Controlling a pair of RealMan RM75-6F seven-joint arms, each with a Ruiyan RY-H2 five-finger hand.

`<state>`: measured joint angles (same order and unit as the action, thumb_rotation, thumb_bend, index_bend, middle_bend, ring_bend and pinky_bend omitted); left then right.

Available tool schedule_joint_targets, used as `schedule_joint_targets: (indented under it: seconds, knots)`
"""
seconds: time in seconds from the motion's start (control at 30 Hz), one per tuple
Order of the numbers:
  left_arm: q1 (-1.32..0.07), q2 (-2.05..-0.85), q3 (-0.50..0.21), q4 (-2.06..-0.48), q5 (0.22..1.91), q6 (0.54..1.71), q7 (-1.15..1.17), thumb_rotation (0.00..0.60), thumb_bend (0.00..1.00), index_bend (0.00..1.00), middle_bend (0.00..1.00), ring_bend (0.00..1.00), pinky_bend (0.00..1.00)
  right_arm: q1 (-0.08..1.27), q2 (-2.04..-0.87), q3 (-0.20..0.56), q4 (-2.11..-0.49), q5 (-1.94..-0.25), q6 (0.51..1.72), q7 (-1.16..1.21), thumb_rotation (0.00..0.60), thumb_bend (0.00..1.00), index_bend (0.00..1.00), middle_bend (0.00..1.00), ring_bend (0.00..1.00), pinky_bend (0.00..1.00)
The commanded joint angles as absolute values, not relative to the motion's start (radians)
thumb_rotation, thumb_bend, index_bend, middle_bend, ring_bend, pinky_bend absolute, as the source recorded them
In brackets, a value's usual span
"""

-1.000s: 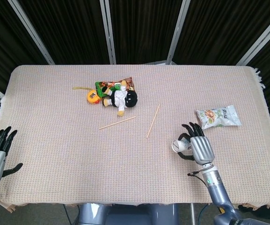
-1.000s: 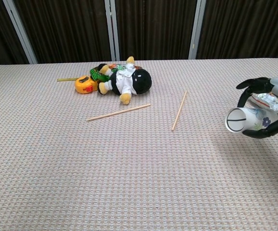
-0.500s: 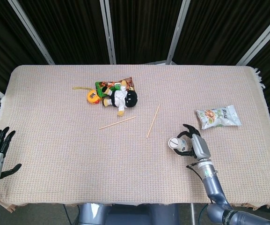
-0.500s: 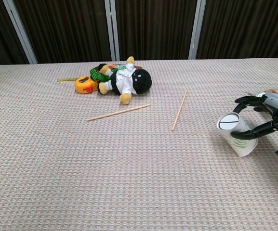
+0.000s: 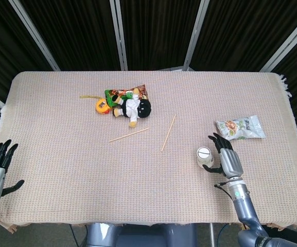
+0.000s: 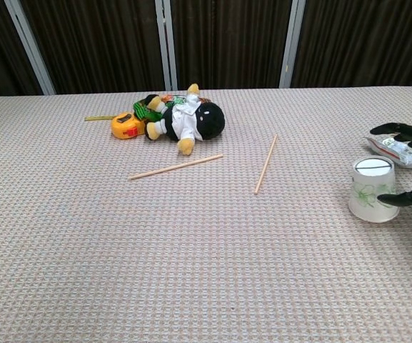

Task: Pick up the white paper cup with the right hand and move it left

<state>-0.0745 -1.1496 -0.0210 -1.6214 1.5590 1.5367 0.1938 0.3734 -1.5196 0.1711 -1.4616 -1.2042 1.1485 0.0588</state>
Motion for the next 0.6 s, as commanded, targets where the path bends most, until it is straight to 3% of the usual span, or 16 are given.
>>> schedule_joint_targets:
  seconds: [0.03,0.17,0.27,0.43,0.6]
  knots:
    - [-0.075,-1.150,-0.021,-1.621,1.559,1.536,0.194,0.600,0.03,0.00,0.00,0.00,0.00,0.354,-1.473,0.148,-1.496,-1.232,1.168,0.035,0.600,0.13,0.07,0.00,0.00,0.00]
    - [-0.073,-1.150,-0.020,-1.618,1.561,1.538,0.190,0.600,0.03,0.00,0.00,0.00,0.00,0.325,-1.413,0.106,-1.499,-1.317,1.234,-0.016,0.600,0.13,0.11,0.00,0.00,0.00]
    - [-0.073,-1.151,-0.019,-1.615,1.561,1.537,0.186,0.600,0.03,0.00,0.00,0.00,0.00,0.304,-1.392,0.081,-1.477,-1.375,1.292,-0.053,0.600,0.10,0.06,0.00,0.00,0.00]
    - [-0.075,-1.158,-0.014,-1.600,1.569,1.532,0.186,0.600,0.03,0.00,0.00,0.00,0.00,0.235,-1.382,0.039,-1.383,-1.511,1.488,-0.174,0.600,0.04,0.01,0.00,0.00,0.00]
    - [-0.077,-1.166,-0.011,-1.590,1.572,1.527,0.190,0.600,0.03,0.00,0.00,0.00,0.00,0.202,-1.374,0.027,-1.358,-1.550,1.555,-0.188,0.600,0.03,0.00,0.00,0.00,0.00]
